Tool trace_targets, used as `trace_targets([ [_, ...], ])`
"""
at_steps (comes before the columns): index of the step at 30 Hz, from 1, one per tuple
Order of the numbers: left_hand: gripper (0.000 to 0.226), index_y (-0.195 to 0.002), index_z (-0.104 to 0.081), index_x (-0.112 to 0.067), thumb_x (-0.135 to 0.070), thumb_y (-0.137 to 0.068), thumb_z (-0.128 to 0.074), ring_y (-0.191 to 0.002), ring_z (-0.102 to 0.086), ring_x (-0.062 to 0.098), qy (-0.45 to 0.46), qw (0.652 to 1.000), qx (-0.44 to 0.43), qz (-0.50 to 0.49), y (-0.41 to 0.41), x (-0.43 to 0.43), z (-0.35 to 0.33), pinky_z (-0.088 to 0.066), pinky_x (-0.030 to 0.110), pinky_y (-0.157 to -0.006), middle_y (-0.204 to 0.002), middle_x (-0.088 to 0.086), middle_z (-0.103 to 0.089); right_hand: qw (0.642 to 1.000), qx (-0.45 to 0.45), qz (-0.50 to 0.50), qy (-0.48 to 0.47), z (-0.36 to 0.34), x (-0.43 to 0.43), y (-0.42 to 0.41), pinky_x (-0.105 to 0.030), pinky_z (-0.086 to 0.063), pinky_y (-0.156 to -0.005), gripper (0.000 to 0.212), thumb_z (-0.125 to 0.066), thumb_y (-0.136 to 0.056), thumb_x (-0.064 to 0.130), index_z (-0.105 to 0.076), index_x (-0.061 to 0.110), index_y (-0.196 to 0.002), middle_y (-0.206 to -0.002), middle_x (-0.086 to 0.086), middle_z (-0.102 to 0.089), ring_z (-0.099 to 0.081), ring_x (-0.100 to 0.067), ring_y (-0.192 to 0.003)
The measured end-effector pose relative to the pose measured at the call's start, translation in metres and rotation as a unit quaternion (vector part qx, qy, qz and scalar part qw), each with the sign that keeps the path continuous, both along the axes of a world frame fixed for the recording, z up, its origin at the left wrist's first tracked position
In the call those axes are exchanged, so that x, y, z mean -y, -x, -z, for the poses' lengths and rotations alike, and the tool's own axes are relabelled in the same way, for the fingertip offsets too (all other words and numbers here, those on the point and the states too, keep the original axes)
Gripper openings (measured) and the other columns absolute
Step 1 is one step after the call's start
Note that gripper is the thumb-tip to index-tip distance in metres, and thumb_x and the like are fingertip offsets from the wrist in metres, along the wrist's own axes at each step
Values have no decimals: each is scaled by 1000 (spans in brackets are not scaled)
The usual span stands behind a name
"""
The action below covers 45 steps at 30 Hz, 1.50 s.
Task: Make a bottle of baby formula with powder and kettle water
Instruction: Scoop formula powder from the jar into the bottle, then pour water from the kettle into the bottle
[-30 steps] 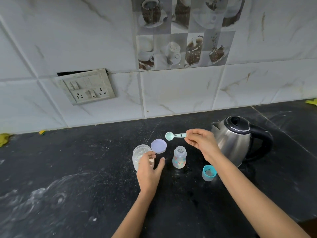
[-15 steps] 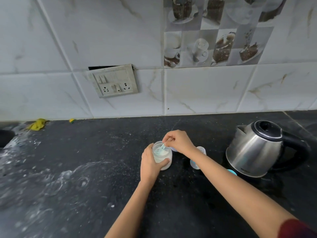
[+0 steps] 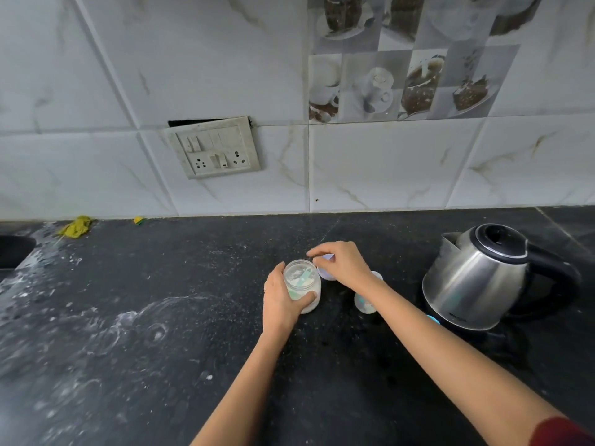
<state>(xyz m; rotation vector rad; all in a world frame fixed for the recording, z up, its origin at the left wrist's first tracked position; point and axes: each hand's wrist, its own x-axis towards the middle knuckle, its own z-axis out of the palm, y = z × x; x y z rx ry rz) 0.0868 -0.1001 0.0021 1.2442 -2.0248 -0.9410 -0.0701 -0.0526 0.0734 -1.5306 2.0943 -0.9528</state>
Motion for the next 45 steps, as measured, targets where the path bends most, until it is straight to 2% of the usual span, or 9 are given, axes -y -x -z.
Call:
trace_targets([
  [9,87,-137,-33,-14,-30,-68,-82,-128,-30,13,101,993,-50,-17,31,-41,-29,-32,33,-106,-138,-1,-39,972,49,135,184,-43,-61,53,-4,-46,-75,15,-66,-89,10,-75,14,-102,-96,7,-73,-63,6,-84],
  [13,82,-136,-34,-16,-32,-71,-81,-123,-33,6,61,996,-45,41,51,-60,-31,-30,24,-102,-134,-7,-40,961,30,171,217,-54,-96,78,-3,-44,-70,15,-67,-89,12,-75,11,-102,-95,5,-73,-61,13,-81],
  [17,86,-140,-30,-13,-34,-73,-79,-129,-34,17,-6,998,-4,65,72,-75,-22,-26,21,-99,-140,2,-40,947,-30,191,256,-61,-134,103,-7,-46,-70,14,-68,-89,11,-74,12,-102,-97,1,-72,-64,-3,-76],
  [20,87,-143,-26,-12,-29,-75,-78,-131,-34,18,-46,997,12,68,84,-80,-14,-27,23,-100,-143,5,-39,927,-157,199,278,-61,-163,123,-19,-49,-83,16,-69,-87,5,-73,5,-102,-102,-4,-70,-64,-23,-90],
  [22,88,-144,-26,-13,-27,-74,-78,-132,-35,19,-64,996,11,64,91,-83,-10,-29,26,-103,-145,6,-39,916,-211,213,266,-56,-183,138,-13,-40,-92,19,-69,-87,6,-72,2,-106,-108,-10,-69,-59,-26,-103],
  [28,85,-144,-30,-13,-21,-74,-78,-131,-40,19,-104,992,-12,66,111,-87,-4,-33,34,-109,-144,4,-42,907,-230,291,201,-26,-230,184,-29,-40,-92,33,-67,-90,24,-65,4,-117,-119,-15,-61,-50,-30,-115],
  [34,49,-115,-50,-27,-21,-74,-77,-98,-58,10,-111,991,-42,55,128,-90,1,-44,24,-81,-105,-11,-60,927,-63,321,185,-3,-254,209,-23,-42,-69,26,-73,-85,29,-63,11,-99,-87,-5,-61,-56,-17,-73],
  [38,46,-112,-52,-28,-19,-74,-77,-95,-58,6,-120,989,-60,54,139,-92,2,-43,23,-80,-103,-12,-61,930,113,267,225,7,-261,223,-18,-47,-54,22,-76,-76,29,-64,13,-86,-63,3,-62,-55,-9,-53],
  [45,46,-110,-54,-30,-13,-74,-77,-91,-58,4,-109,991,-56,51,149,-87,1,-41,20,-79,-100,-13,-61,917,134,239,289,10,-253,229,-18,-37,-39,12,-78,-74,13,-66,15,-75,-51,7,-57,-45,-7,-39],
])
